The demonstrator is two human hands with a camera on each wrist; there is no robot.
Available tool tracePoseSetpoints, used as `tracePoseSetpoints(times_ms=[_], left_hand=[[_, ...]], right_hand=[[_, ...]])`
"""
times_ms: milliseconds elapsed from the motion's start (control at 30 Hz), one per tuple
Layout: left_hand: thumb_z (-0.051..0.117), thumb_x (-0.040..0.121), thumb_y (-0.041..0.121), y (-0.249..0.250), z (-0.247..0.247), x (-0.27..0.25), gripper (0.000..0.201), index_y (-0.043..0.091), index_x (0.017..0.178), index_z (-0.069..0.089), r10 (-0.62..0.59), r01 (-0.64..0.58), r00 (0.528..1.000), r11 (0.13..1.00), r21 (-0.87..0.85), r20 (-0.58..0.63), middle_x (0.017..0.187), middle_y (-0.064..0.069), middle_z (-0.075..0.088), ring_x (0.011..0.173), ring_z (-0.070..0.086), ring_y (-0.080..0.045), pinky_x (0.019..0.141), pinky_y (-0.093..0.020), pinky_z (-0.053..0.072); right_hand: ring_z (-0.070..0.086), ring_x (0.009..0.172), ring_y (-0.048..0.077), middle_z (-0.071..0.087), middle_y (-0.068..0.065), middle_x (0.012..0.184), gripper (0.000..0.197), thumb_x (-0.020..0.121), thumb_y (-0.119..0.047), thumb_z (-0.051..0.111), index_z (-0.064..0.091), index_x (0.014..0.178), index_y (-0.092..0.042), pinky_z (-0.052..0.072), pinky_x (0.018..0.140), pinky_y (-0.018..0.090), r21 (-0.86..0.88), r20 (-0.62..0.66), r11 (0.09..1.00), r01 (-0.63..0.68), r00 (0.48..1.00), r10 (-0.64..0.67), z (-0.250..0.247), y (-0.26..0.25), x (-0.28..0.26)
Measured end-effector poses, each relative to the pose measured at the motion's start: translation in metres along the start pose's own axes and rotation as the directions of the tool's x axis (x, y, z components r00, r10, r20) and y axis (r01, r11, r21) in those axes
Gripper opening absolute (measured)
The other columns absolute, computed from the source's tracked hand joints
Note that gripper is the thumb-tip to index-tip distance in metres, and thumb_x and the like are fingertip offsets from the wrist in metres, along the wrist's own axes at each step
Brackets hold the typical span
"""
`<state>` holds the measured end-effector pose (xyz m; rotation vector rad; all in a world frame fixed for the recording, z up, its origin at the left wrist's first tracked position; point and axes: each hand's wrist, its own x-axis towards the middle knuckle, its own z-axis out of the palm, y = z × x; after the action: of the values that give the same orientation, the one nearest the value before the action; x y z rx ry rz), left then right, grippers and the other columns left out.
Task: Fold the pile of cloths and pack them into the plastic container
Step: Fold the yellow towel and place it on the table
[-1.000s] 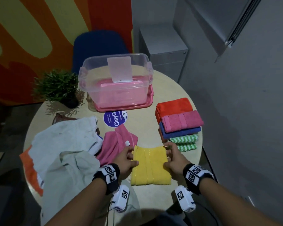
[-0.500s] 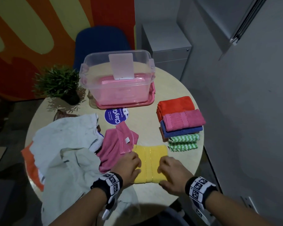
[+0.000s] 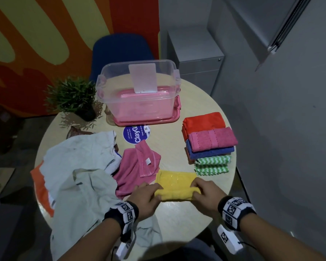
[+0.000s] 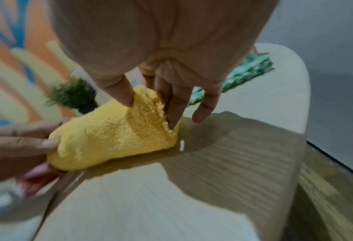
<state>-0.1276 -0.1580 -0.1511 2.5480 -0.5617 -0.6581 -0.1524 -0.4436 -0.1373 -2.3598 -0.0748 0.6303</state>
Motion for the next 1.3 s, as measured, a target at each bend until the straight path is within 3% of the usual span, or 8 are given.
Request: tracePoseSetpoints(times_ms=[100,200,400,600,800,933,1133,1300], left_hand=[[0.038,0.099,0.044,-0.001,-0.004,0.016,0.044,0.022,0.137,0.042,-0.171,0.180,0.984,0.948,-0.265,0.054,0.127,-0.006,0.058,0.116,0.054,-0.025,0.096,-0.034,0.041],[0.040,0.101,0.040,-0.001,-0.006,0.031,0.032,0.020,0.125,0.043,-0.214,0.220,0.975,0.928,-0.301,0.054,0.113,-0.006,0.063,0.104,0.060,-0.024,0.092,-0.039,0.048],[0.039,0.103,0.037,0.007,-0.002,0.052,0.031,0.018,0.126,0.045,-0.267,0.252,0.963,0.940,-0.228,-0.038,0.099,-0.002,0.060,0.091,0.061,-0.024,0.076,-0.033,0.044],[0.043,0.101,0.034,0.014,0.002,0.057,0.030,0.021,0.128,0.046,-0.280,0.249,0.952,0.943,-0.219,-0.123,0.102,-0.005,0.063,0.094,0.063,-0.027,0.081,-0.034,0.048],[0.041,0.102,0.036,0.006,0.003,0.057,0.037,0.024,0.136,0.049,-0.213,0.209,0.973,0.976,-0.053,-0.085,0.143,-0.008,0.034,0.124,0.048,-0.026,0.101,-0.035,0.043],[0.038,0.100,0.045,0.004,-0.006,0.057,0.037,0.028,0.131,0.050,-0.157,0.171,0.983,0.971,0.168,-0.089,0.135,-0.004,0.036,0.108,0.054,-0.021,0.083,-0.035,0.050],[0.039,0.097,0.047,-0.011,-0.020,0.062,0.039,0.029,0.130,0.051,-0.232,0.244,0.970,0.933,0.262,-0.079,0.141,-0.009,0.037,0.111,0.054,-0.025,0.086,-0.039,0.052],[0.039,0.099,0.046,-0.025,-0.033,0.065,0.041,0.026,0.134,0.049,-0.305,0.313,0.949,0.903,0.294,-0.076,0.147,-0.014,0.032,0.114,0.055,-0.028,0.093,-0.040,0.050]], right_hand=[[0.061,0.084,0.021,0.064,0.003,0.091,0.007,0.098,-0.033,0.054,0.052,0.104,-0.030,0.049,0.078,0.037,0.126,-0.040,0.990,-0.062,0.997,0.068,-0.003,0.003,0.011],[0.059,0.088,0.014,0.063,-0.002,0.104,0.030,0.093,-0.042,0.062,0.049,0.118,-0.029,0.046,0.074,0.029,0.122,-0.010,0.989,-0.078,0.997,0.080,0.000,0.002,0.015],[0.057,0.095,0.018,0.061,0.000,0.109,0.032,0.095,-0.028,0.057,0.046,0.125,-0.027,0.046,0.080,0.032,0.034,-0.092,0.991,-0.131,0.987,0.133,0.006,0.004,0.020],[0.054,0.105,0.019,0.059,0.001,0.116,0.025,0.097,-0.029,0.055,0.049,0.122,-0.023,0.041,0.082,0.031,-0.024,-0.186,0.981,-0.193,0.965,0.185,0.012,0.004,0.032],[0.052,0.114,0.022,0.051,0.003,0.129,0.038,0.099,-0.032,0.050,0.047,0.136,-0.024,0.043,0.096,0.035,-0.038,-0.190,0.973,-0.230,0.957,0.219,0.020,0.001,0.034],[0.055,0.107,0.023,0.046,0.005,0.128,0.035,0.101,-0.031,0.047,0.046,0.134,-0.022,0.046,0.091,0.036,-0.061,-0.194,0.971,-0.232,0.957,0.216,0.020,-0.005,0.033],[0.047,0.107,0.021,0.045,0.003,0.124,0.043,0.085,-0.028,0.058,0.049,0.127,-0.024,0.044,0.091,0.038,-0.323,-0.310,0.944,-0.060,0.950,-0.046,0.032,-0.022,0.026],[0.049,0.111,0.026,0.045,0.003,0.130,0.041,0.082,-0.026,0.057,0.051,0.123,-0.023,0.046,0.093,0.041,-0.476,-0.053,0.855,0.207,0.964,-0.262,0.049,-0.032,0.022]])
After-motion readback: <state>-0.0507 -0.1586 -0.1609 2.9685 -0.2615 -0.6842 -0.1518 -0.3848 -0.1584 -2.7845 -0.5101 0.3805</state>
